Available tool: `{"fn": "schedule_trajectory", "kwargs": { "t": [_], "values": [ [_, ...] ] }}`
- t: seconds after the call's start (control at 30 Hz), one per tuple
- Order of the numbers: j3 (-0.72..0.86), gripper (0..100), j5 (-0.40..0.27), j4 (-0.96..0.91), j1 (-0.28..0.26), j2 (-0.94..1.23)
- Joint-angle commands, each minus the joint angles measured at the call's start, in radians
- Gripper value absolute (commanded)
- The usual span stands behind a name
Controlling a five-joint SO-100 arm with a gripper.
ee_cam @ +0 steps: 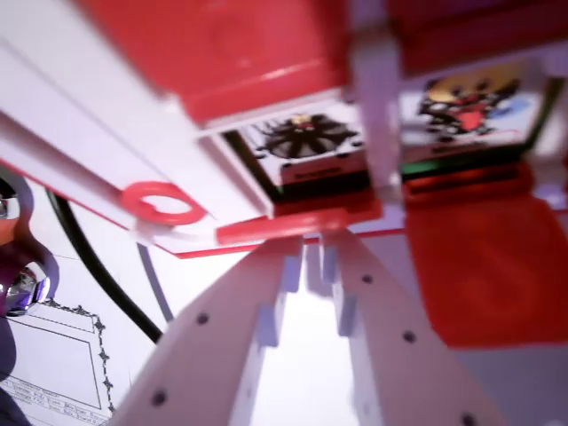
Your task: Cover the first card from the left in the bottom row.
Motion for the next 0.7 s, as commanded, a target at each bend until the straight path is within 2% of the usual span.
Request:
{"fn": "schedule_trajectory", "kwargs": {
  "t": [0.0,0.67],
  "values": [
    [-0.126,2,-0.011,-0.035,-0.006,0.032],
    [-0.138,2,-0.051,-0.029,0.002,0.035]
  ]
}}
